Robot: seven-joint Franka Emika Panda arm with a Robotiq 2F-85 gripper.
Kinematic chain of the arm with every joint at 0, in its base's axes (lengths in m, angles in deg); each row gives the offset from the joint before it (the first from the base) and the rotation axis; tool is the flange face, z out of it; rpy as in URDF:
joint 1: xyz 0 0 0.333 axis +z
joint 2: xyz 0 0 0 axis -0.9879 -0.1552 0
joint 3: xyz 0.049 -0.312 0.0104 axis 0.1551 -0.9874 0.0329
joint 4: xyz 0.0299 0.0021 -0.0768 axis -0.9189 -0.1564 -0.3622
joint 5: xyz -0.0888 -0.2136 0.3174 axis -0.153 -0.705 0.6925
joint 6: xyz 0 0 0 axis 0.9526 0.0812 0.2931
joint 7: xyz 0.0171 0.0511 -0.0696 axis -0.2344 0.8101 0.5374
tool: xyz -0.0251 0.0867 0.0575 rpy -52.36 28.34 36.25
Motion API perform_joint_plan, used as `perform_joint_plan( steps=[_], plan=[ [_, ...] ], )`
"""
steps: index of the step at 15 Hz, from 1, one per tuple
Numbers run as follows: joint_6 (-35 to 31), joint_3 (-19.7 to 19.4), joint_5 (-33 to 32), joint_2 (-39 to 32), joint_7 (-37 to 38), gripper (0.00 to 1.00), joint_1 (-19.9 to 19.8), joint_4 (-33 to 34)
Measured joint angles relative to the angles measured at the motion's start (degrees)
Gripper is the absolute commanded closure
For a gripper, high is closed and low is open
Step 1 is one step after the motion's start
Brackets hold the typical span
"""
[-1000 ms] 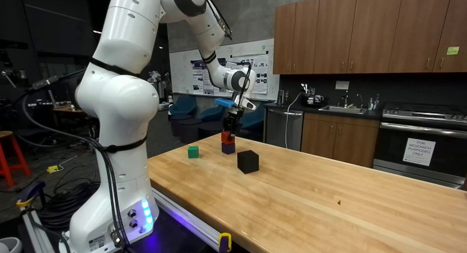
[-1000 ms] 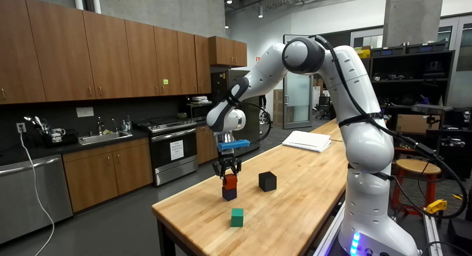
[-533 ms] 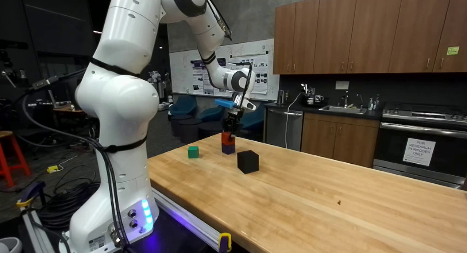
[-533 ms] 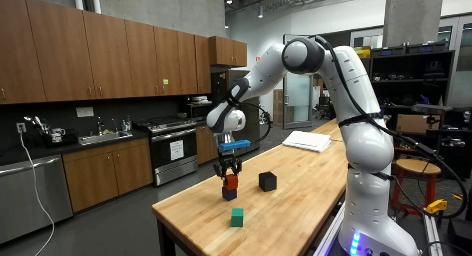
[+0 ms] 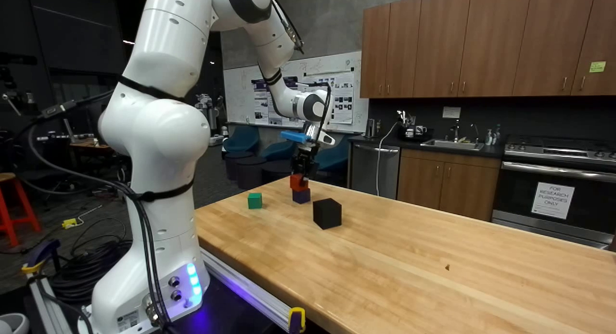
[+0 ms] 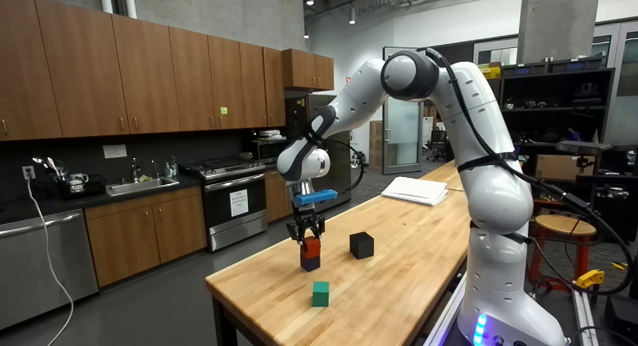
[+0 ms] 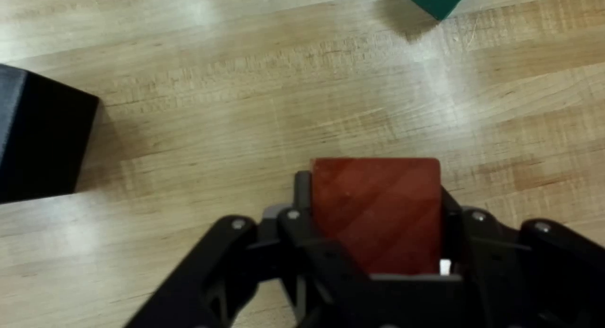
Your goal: Put the red cube on top of the black cube to the left
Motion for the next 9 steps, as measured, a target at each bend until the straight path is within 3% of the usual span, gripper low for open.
perform_joint_plan(
  steps=[2, 5, 9],
  plan=[
    [0.03, 0.04, -0.45, -0.02, 0.00, 0.17, 0.18, 0.01],
    [0.06, 0.05, -1.22, -0.06, 0.01, 0.00, 0.26, 0.01],
    [0.08, 0.06, -1.60, -0.06, 0.01, 0.00, 0.26, 0.02]
  ],
)
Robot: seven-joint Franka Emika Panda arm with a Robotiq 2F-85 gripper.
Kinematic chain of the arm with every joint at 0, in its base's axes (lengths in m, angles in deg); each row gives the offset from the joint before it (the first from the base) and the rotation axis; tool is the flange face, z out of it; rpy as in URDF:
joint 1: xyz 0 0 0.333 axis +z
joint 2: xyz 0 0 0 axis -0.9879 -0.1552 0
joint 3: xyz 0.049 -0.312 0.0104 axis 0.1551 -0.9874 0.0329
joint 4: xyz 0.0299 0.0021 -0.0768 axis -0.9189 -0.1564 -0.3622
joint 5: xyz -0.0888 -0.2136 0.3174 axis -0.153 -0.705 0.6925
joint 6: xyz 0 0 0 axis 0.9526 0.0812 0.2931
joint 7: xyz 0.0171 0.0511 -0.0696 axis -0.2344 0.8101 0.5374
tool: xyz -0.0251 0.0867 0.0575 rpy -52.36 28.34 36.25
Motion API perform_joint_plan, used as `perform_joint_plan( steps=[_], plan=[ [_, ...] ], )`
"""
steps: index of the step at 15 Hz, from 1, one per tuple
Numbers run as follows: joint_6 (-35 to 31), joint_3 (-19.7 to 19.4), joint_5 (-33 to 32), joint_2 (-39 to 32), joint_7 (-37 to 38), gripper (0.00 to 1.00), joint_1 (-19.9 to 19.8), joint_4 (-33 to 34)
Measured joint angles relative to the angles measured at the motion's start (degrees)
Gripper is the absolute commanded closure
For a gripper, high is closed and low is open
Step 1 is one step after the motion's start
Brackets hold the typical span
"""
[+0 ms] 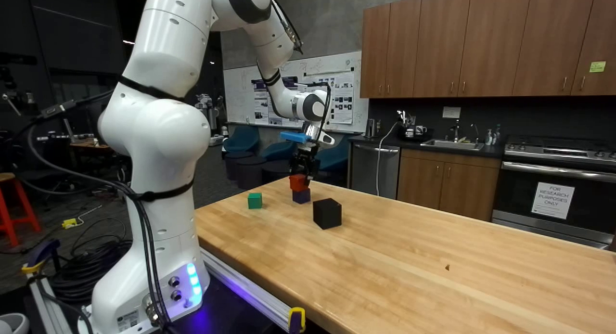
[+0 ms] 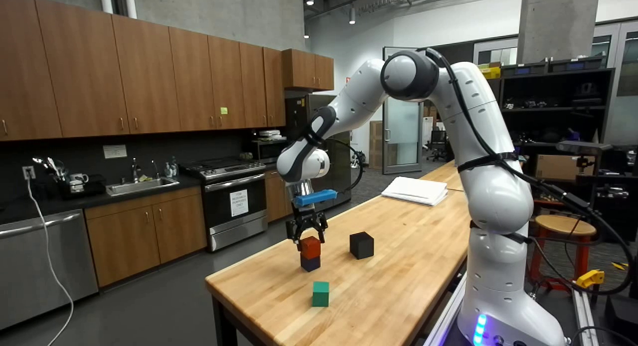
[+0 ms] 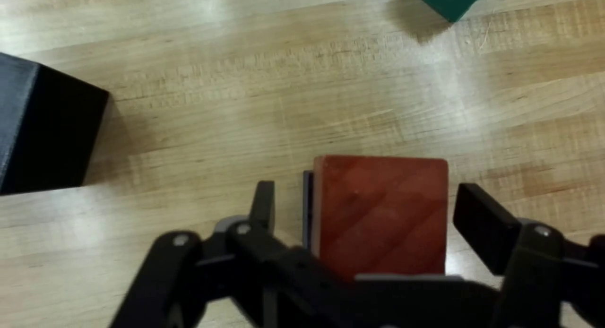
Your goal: Put the red cube on top of the black cube to the left
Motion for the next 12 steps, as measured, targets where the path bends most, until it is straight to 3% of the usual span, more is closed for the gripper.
perform_joint_plan(
  steps=[12],
  plan=[
    [-0.13, 0.23, -1.95, 3.68, 0.03, 0.00, 0.52, -1.73]
  ],
)
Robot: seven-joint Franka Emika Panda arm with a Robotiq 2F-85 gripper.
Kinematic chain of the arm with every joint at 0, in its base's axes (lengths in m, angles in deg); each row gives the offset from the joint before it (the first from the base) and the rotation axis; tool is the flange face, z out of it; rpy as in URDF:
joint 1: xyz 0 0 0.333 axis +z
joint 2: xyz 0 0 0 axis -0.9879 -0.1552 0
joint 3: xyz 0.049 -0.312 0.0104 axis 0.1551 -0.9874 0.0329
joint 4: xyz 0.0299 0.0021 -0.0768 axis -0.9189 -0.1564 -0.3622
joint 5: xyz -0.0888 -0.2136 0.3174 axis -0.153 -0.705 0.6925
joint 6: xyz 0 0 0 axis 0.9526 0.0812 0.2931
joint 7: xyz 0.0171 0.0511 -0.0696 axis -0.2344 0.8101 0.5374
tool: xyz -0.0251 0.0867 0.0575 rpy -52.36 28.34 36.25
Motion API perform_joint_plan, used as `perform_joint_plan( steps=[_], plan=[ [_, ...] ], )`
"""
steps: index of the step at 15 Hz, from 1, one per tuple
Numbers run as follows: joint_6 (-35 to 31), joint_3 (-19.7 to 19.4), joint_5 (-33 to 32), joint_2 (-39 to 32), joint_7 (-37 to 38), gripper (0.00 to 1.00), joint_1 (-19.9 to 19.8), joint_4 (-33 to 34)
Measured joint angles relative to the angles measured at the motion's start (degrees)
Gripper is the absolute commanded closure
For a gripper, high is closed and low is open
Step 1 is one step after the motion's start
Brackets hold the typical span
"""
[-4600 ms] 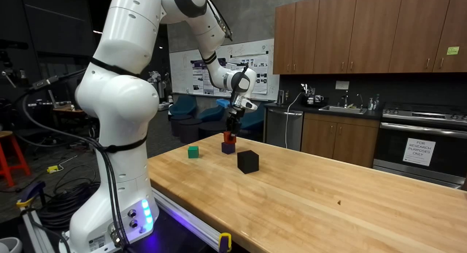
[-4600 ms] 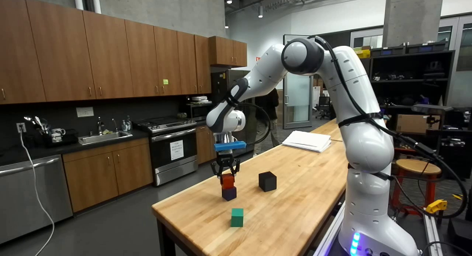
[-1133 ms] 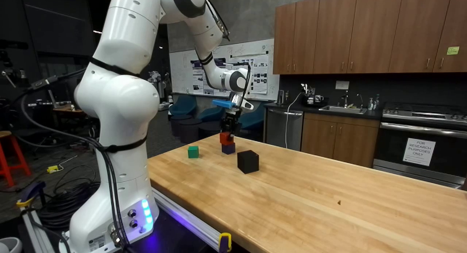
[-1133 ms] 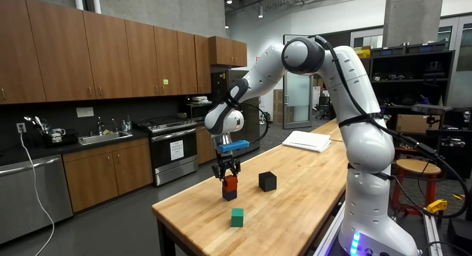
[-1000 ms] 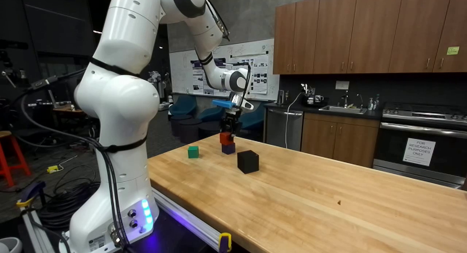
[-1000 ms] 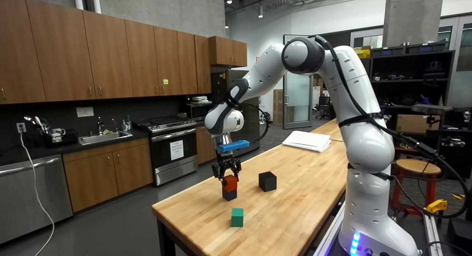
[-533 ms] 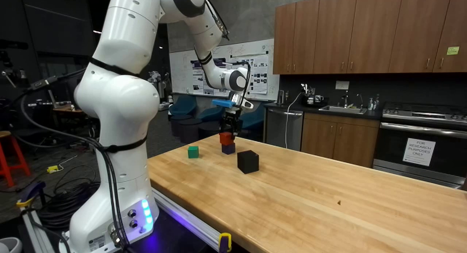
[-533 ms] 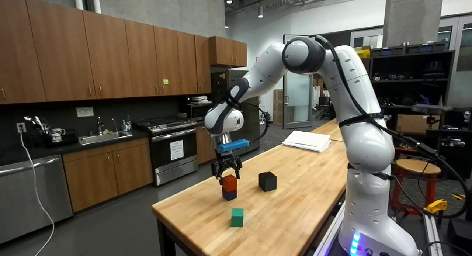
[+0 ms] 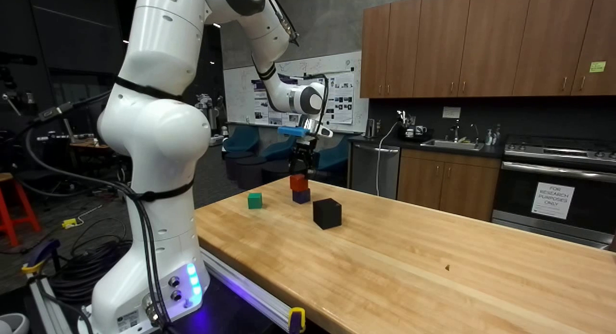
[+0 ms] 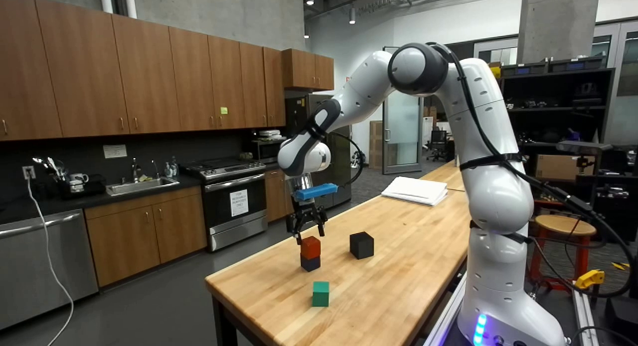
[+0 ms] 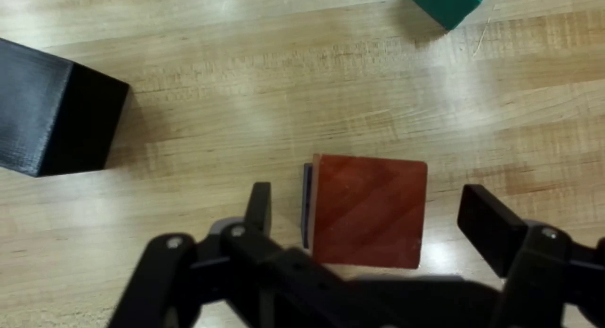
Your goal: Put the red cube on top of the black cube to the left
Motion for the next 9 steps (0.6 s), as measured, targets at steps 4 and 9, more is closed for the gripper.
perform_joint_plan(
  steps=[4, 9],
  plan=[
    [-0.14, 0.05, -1.00, 3.42, -0.02, 0.00, 0.06, -2.73],
    [-0.75, 0.24, -1.20, 8.24, -0.23, 0.00, 0.08, -6.78]
  ],
)
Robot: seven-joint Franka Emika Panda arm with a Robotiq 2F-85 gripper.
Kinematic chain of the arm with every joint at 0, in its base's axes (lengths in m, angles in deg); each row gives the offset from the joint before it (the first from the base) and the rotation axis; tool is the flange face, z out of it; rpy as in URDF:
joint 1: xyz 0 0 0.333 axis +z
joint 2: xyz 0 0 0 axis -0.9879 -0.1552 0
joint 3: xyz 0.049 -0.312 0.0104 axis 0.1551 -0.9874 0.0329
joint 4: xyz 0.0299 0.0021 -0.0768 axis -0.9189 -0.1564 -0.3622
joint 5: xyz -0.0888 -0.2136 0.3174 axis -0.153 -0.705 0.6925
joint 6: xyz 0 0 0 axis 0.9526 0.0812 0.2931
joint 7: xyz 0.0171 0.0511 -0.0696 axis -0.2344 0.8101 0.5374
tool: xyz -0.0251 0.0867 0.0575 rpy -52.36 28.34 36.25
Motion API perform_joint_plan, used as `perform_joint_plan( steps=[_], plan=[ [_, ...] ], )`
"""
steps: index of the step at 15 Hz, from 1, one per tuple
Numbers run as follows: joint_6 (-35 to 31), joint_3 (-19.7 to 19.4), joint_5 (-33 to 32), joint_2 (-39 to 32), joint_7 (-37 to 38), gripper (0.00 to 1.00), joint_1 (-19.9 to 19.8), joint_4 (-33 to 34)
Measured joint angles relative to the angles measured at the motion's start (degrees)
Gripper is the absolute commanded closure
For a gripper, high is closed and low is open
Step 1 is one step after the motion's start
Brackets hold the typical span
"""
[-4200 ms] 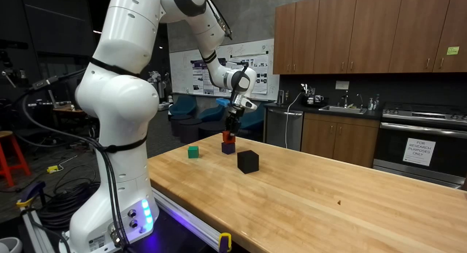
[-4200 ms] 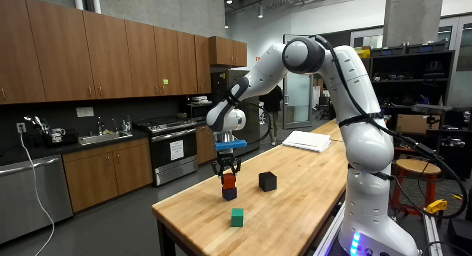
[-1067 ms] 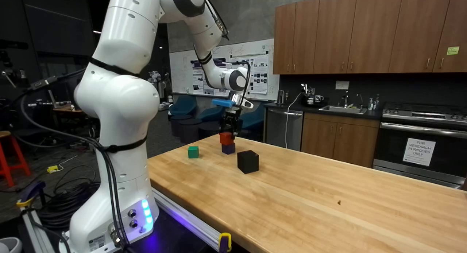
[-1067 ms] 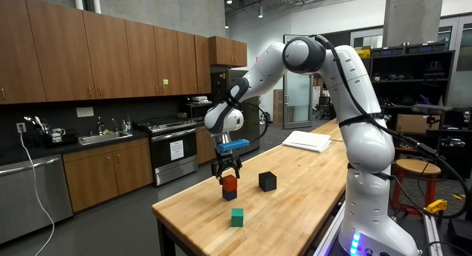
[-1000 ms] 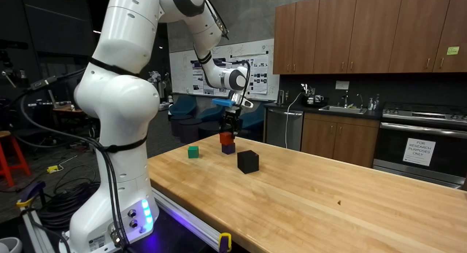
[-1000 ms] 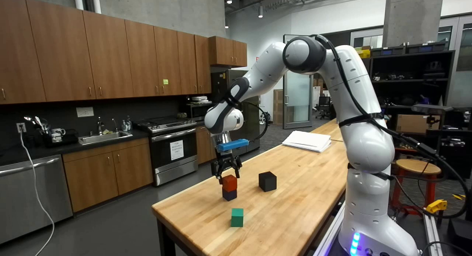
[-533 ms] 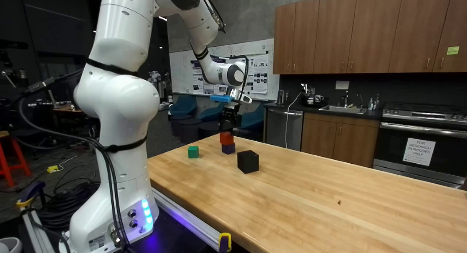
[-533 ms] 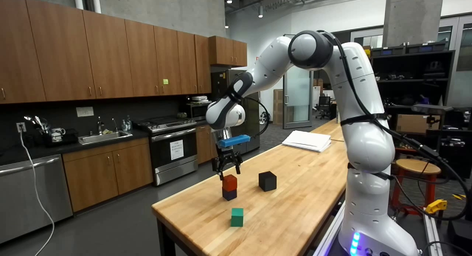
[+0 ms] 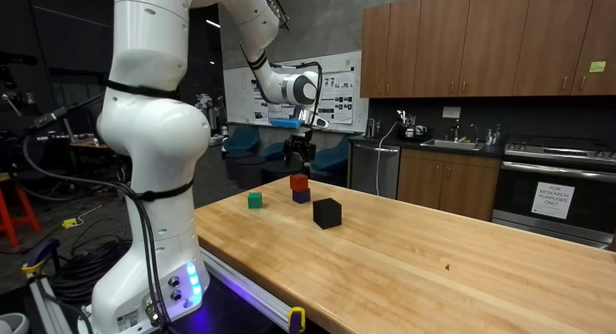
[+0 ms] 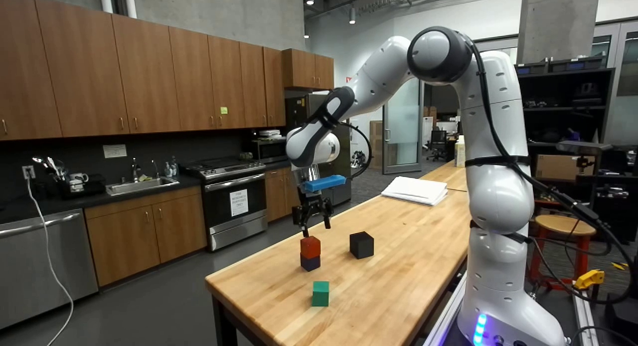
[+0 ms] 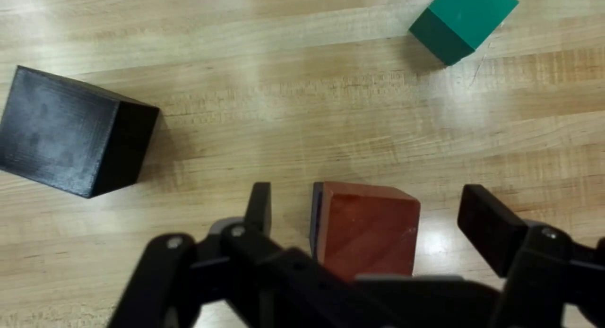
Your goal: Put the red cube on top of the black cube to the left
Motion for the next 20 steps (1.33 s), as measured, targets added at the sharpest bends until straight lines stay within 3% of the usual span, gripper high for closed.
perform_joint_plan(
  steps=[20],
  plan=[
    [-1.97, -0.11, -0.37, 18.74, -3.09, 0.00, -2.60, -17.54]
  ],
)
